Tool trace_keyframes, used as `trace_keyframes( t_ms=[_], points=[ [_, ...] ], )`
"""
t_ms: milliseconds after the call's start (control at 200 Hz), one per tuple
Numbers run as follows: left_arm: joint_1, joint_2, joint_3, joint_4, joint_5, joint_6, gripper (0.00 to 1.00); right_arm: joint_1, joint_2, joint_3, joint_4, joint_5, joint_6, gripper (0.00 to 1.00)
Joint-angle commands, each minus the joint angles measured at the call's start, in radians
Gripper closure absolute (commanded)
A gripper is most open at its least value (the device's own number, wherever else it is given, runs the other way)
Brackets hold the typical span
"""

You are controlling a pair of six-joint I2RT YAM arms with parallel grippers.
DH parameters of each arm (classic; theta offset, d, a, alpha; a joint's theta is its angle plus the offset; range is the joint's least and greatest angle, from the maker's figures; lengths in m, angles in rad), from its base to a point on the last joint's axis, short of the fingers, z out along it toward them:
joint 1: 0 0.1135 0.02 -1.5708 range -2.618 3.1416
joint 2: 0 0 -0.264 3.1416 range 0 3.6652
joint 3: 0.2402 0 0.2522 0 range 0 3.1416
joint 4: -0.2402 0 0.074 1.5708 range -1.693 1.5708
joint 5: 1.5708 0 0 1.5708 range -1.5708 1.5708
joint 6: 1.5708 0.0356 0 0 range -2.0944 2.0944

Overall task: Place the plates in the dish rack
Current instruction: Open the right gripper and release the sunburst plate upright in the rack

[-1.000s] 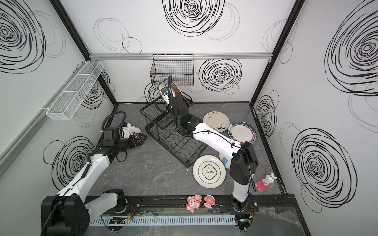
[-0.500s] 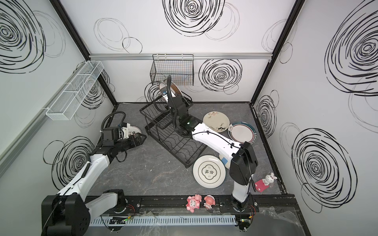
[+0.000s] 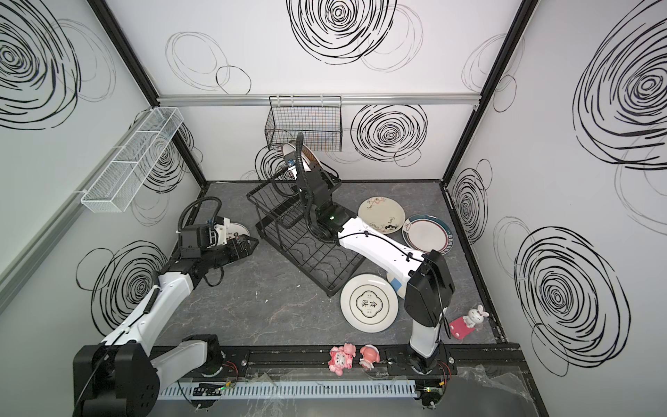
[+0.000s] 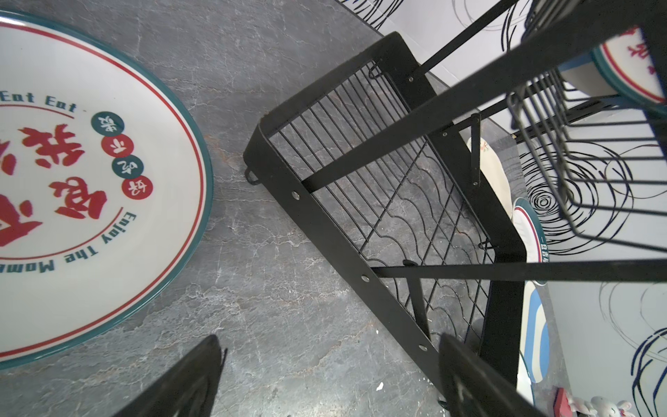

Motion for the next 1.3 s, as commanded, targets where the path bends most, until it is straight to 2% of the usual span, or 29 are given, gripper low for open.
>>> trace_keyframes(
  t_ms=[0, 685, 730, 981, 1111, 1266, 1296],
  points=[
    [0.009, -0.001, -0.005, 0.034, 0.010, 0.022, 0.04, -0.007, 0.016, 0.047, 0.063, 0.049, -0.027, 1.00],
    [0.016, 0.000, -0.005, 0.033, 0.010, 0.022, 0.04, -0.010, 0.041, 0.041, 0.023, -0.011, -0.025, 1.00],
    [0.016, 0.000, -0.005, 0.035, 0.012, 0.022, 0.04, -0.010, 0.037, 0.041, 0.019, -0.013, -0.026, 0.96],
    [0.016, -0.003, -0.006, 0.034, 0.013, 0.022, 0.04, -0.007, 0.022, 0.038, 0.019, -0.007, -0.025, 0.85],
    [0.015, -0.003, -0.006, 0.034, 0.013, 0.022, 0.04, -0.006, 0.023, 0.044, 0.014, -0.002, -0.025, 0.72],
    [0.015, -0.002, -0.006, 0.033, 0.011, 0.022, 0.04, -0.004, 0.019, 0.053, 0.012, -0.009, -0.025, 0.70],
    [0.016, -0.003, -0.006, 0.033, 0.012, 0.022, 0.04, -0.004, 0.019, 0.057, 0.008, -0.013, -0.024, 0.65]
  ],
)
